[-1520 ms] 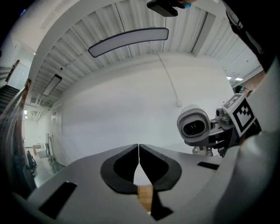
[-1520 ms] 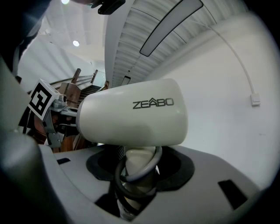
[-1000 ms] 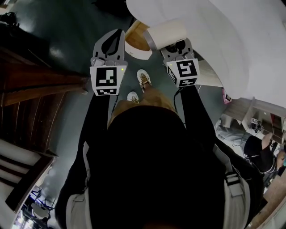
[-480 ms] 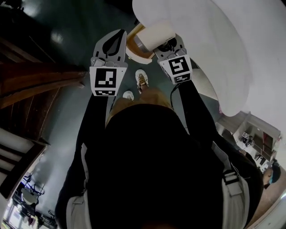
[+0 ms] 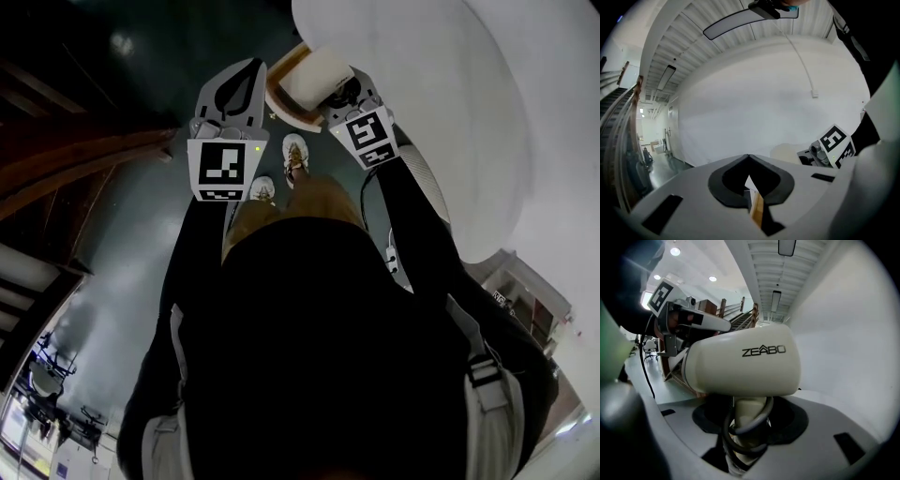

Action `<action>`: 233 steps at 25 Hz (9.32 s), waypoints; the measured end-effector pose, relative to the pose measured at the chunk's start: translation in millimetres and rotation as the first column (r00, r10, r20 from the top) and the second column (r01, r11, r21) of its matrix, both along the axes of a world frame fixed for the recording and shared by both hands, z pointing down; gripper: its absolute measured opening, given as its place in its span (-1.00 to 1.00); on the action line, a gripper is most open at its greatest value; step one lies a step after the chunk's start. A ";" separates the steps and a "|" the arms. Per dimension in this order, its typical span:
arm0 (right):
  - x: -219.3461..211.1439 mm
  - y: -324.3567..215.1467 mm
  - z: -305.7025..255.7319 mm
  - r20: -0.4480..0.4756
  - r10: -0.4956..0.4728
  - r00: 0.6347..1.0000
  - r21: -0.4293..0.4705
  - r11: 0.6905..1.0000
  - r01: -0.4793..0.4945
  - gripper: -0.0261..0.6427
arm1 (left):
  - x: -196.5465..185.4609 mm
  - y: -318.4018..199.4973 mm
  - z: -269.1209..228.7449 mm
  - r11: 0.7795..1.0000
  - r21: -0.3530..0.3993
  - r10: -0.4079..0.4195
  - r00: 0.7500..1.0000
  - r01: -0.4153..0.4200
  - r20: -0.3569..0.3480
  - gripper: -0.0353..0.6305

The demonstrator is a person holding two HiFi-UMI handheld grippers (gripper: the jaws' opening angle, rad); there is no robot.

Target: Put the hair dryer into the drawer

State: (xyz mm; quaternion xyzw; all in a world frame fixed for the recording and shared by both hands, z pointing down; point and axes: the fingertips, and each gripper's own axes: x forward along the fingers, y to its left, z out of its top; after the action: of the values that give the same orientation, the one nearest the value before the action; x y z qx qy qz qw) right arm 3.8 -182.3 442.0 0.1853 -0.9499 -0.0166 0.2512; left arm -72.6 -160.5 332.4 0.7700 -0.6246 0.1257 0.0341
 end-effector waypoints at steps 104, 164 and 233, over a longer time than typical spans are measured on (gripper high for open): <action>8.4 -43.0 336.1 -0.838 -0.317 0.443 -0.009 0.821 0.571 -0.20 | -38.9 41.0 134.9 0.925 -0.315 -0.252 0.963 0.211 -0.096 -0.85; 72.8 14.7 121.4 -0.342 0.445 0.828 0.014 0.883 -0.469 0.01 | -21.8 45.4 26.7 0.994 -0.040 0.095 0.993 -0.098 -0.064 -0.85; 123.7 124.3 -195.8 0.396 0.581 0.712 0.189 0.707 -0.682 -0.84 | 20.9 110.7 -100.7 0.959 0.203 0.189 0.980 -0.199 0.066 -0.84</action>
State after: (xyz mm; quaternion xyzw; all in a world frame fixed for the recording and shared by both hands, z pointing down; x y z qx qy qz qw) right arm 127.5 -57.9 246.1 0.5415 -0.8370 -0.0541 0.0569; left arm -51.7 -49.8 231.7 0.8238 -0.5564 0.0799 -0.0734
